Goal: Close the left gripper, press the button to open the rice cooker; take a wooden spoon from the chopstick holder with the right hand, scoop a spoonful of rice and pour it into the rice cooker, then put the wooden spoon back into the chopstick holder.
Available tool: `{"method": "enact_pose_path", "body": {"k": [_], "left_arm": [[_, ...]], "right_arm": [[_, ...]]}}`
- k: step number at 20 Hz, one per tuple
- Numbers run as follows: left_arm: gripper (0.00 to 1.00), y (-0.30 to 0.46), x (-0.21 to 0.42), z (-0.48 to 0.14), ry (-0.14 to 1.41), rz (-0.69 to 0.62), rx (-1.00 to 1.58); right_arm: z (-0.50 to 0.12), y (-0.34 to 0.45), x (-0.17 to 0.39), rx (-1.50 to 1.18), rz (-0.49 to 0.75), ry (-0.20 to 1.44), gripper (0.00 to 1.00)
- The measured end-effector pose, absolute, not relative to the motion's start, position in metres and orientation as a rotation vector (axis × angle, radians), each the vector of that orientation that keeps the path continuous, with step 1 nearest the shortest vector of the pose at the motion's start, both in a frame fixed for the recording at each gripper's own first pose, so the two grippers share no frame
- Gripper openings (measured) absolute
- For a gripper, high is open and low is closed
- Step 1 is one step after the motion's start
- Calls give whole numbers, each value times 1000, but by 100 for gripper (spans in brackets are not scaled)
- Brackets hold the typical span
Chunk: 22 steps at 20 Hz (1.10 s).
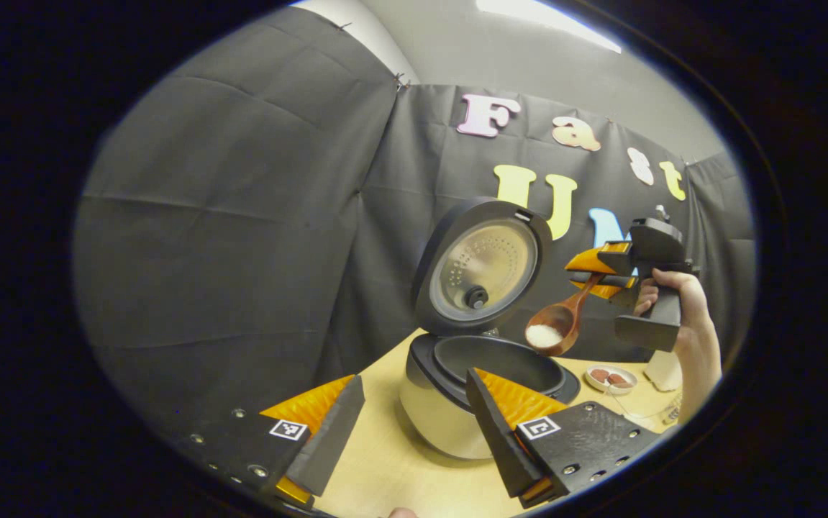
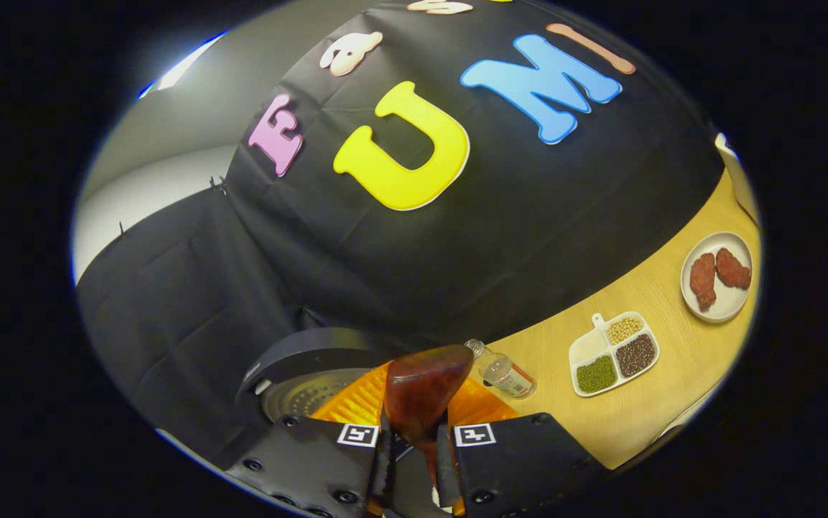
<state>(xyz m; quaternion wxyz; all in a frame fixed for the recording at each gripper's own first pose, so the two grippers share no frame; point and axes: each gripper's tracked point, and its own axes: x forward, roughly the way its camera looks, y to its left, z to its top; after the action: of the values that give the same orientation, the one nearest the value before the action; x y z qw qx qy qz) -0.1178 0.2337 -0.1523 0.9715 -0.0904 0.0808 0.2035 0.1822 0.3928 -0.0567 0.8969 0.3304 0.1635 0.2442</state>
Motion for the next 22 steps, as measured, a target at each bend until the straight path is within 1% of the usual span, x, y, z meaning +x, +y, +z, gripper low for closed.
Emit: {"method": "enact_pose_path", "body": {"k": [3, 6, 12, 14, 18, 22], "left_arm": [[89, 234, -118, -157, 168, 406, -200], [90, 236, -118, -160, 171, 411, -212], [90, 237, -117, -161, 168, 419, -202], [90, 236, -117, -161, 170, 414, -207], [89, 234, -115, -164, 169, 405, -214], [89, 237, -116, -160, 155, 414, -215]], "right_arm": [[-56, 409, 178, 588, 546, 314, 24], [-53, 420, 171, 473, 599, 254, 24], [-44, 433, 165, 300, 629, 125, 24], [-44, 439, 161, 253, 653, 111, 23], [-43, 442, 157, 194, 656, 85, 24], [-50, 451, 153, 101, 696, 91, 24]]}}
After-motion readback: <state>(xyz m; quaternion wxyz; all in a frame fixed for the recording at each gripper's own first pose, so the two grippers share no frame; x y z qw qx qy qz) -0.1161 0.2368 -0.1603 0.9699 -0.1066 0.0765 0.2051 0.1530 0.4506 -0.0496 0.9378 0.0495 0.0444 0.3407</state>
